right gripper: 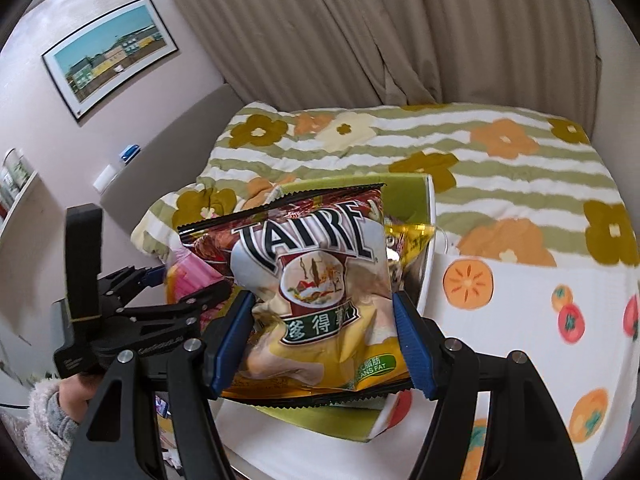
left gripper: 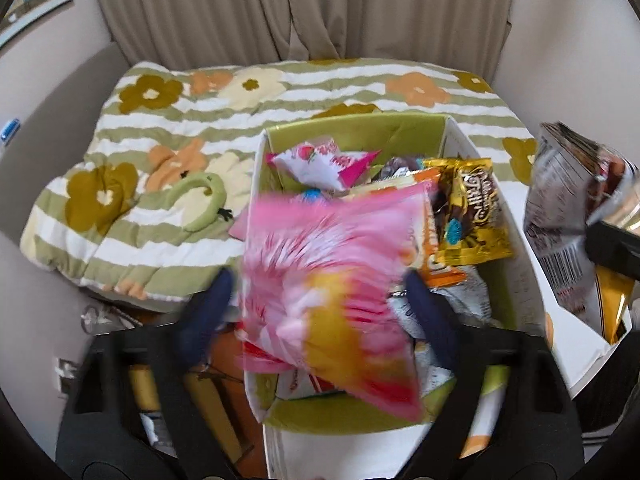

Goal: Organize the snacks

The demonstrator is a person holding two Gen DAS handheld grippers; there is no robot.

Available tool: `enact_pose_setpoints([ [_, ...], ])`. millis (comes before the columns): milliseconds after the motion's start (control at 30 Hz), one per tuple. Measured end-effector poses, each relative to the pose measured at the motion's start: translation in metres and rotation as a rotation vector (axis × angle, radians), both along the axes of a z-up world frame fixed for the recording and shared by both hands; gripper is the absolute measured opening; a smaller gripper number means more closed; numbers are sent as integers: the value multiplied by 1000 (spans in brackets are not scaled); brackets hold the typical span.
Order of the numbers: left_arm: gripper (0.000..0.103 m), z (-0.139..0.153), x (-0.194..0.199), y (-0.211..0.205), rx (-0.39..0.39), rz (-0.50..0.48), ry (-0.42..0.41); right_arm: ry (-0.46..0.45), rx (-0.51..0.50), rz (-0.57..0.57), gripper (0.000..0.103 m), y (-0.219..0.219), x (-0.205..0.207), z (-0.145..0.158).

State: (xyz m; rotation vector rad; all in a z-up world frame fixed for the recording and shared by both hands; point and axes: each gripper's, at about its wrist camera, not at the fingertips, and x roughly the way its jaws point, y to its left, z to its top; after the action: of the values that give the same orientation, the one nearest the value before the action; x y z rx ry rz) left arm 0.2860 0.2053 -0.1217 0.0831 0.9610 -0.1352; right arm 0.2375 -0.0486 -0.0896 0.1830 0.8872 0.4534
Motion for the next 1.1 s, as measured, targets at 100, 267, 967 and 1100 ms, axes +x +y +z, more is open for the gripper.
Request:
enact_pose_setpoints([
  [100,103,-10,0,9,-38,-1,9,20,-12,-14,64,6,0,-7],
  [267,103,-16,-17,24,-60,29,21,24,-36,-2,64,20,-6,-14],
  [967,103,-11,-66,76,-5,201,-34,-78,-104,-76,103,76,-15,-44],
  [1100,103,-15,-76,76,10,214,-30,-100,-122,-81,103,75,-26,-44],
])
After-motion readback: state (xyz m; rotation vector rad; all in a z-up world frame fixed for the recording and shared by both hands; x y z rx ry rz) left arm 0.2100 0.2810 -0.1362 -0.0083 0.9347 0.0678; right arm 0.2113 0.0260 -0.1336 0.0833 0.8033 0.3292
